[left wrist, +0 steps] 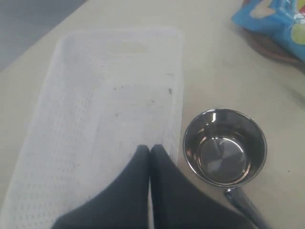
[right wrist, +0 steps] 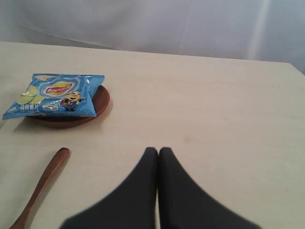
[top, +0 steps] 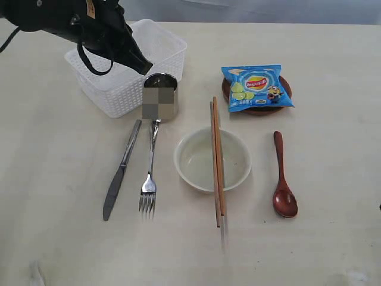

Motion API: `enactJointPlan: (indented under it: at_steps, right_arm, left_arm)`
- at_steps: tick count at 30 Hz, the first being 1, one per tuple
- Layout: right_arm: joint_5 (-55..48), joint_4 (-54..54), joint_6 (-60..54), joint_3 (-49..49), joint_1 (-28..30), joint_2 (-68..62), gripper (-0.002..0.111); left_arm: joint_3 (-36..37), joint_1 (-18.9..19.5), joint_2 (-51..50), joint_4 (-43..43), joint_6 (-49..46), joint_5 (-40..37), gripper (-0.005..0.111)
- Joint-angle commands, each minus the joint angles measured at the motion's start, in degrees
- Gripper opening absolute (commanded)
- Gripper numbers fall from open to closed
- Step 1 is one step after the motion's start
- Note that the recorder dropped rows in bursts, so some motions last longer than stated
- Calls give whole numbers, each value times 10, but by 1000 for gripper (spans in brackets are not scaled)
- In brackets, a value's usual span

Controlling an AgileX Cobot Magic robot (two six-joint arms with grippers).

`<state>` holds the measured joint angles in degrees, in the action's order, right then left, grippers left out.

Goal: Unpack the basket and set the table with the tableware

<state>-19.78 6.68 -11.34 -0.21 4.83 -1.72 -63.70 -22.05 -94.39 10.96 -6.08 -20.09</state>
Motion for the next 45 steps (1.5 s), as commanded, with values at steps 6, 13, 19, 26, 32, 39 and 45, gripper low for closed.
enactJointPlan:
  at_steps: [6, 13, 19, 26, 32, 39, 45]
  right_arm:
    - [-3, -4, -4, 2, 4, 3, 0]
    - [-3, -4, -4, 2, 4, 3, 0]
    - [-3, -4, -4, 2, 4, 3, 0]
    - [-3, -4, -4, 2, 4, 3, 0]
    - [-3, -4, -4, 2, 4, 3, 0]
    - [-3, -4, -2, 2, 4, 3, 0]
    - [-3, -4, 7, 2, 4, 3, 0]
  left_arm:
    - [2, 3, 4, -7, 1, 5, 0]
    - [2, 3, 4, -7, 1, 5, 0]
    - [2, 3, 4, -7, 1, 5, 0]
    - [7, 3, 48, -20, 46, 3, 0]
    - [64, 29, 179, -22, 170, 25, 0]
    - [182, 144, 389, -22, 240, 52, 0]
    - [305, 266, 573, -24, 241, 52, 0]
